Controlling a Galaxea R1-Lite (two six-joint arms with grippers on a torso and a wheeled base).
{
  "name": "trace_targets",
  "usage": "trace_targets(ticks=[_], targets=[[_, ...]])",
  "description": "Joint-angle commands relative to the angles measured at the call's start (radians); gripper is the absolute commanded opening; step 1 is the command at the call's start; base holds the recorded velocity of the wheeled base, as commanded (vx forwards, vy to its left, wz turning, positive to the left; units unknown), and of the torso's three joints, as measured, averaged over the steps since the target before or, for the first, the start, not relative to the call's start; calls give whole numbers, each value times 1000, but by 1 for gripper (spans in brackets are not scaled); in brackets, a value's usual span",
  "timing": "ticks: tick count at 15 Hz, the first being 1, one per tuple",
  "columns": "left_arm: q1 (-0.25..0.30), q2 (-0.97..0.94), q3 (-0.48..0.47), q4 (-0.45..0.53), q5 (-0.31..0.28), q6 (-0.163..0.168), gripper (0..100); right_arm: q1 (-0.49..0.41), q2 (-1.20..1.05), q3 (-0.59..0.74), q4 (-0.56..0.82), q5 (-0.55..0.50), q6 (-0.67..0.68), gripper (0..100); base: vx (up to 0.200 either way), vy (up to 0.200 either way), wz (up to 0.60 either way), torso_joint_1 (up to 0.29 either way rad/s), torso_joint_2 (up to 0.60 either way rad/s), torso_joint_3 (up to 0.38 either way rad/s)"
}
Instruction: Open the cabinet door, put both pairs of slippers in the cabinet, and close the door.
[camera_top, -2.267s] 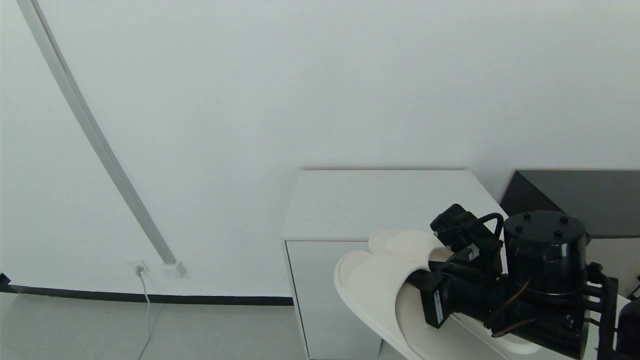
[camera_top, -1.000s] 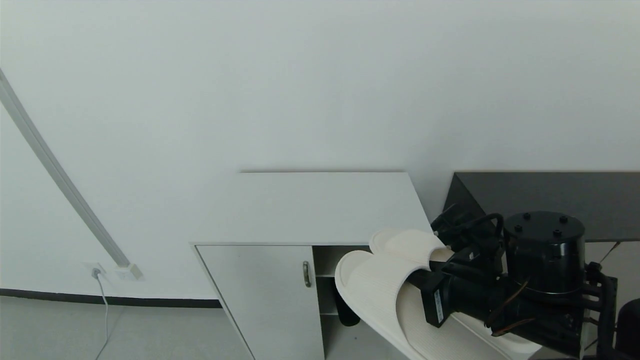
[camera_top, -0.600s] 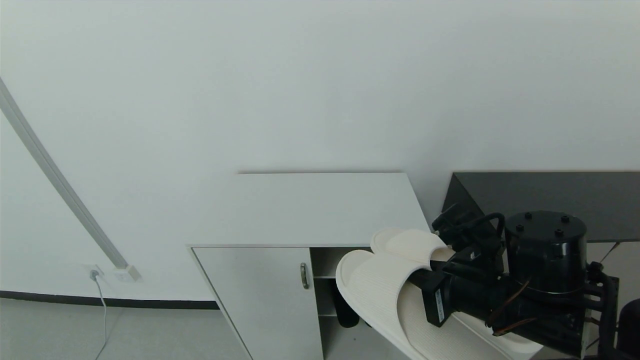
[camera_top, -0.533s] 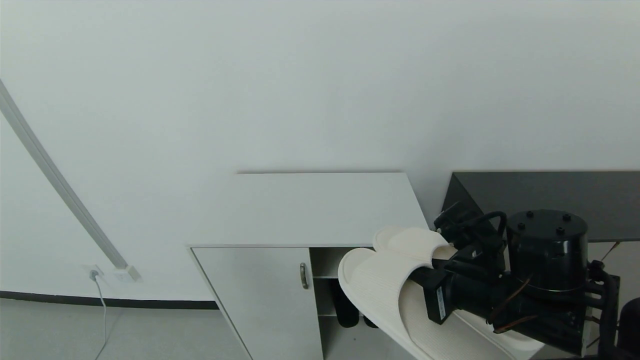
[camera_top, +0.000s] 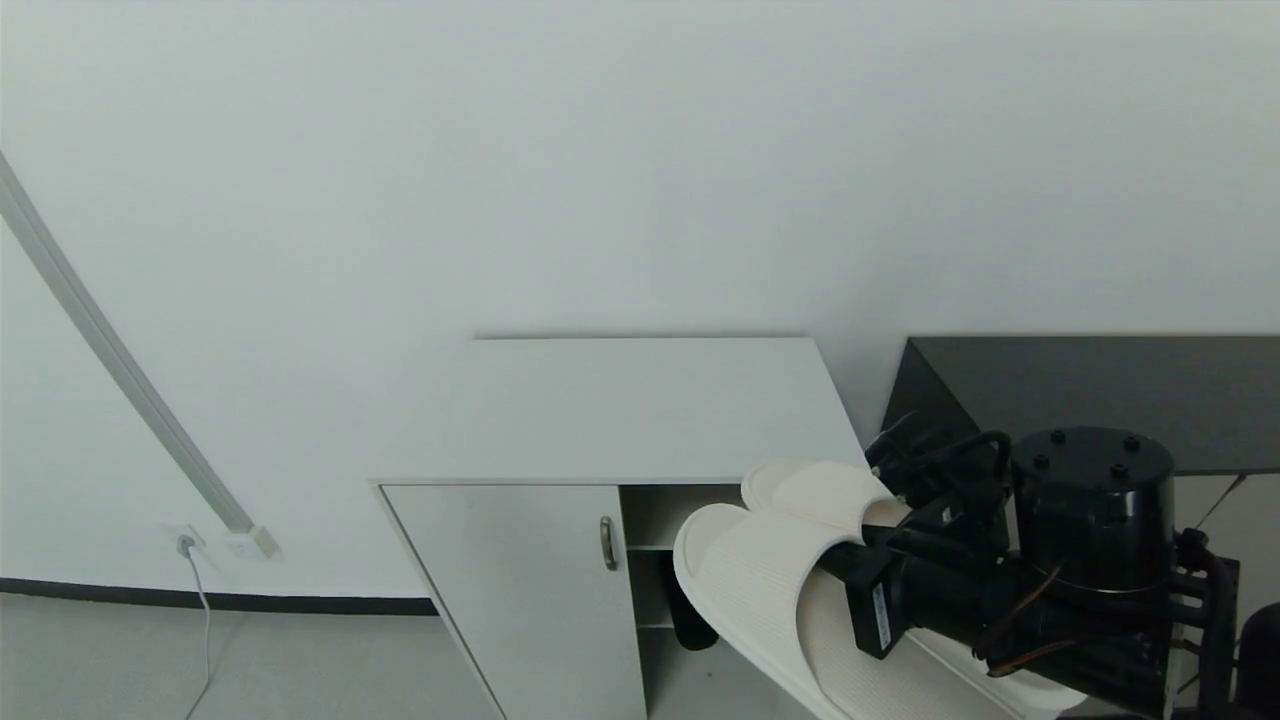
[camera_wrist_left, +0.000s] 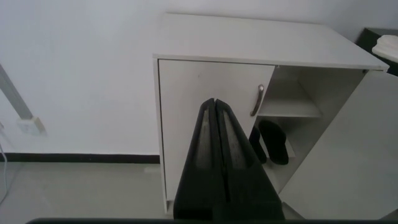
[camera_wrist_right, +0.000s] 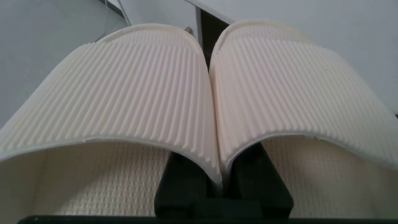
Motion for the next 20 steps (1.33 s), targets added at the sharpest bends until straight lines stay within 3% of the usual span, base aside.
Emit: trace_targets(ticks=[1,11,20], targets=[[0,0,0,0,0,0,0,0,2,1,0,0,0,0,0,0,0,-154,349,188],[0,0,0,0,0,-5,0,5,2,2,0,2,-2,0,0,0,0,-159,367,200],[0,0,0,0,0,-5,0,5,4,2,0,3,0,0,0,0,0,-218,531,309]])
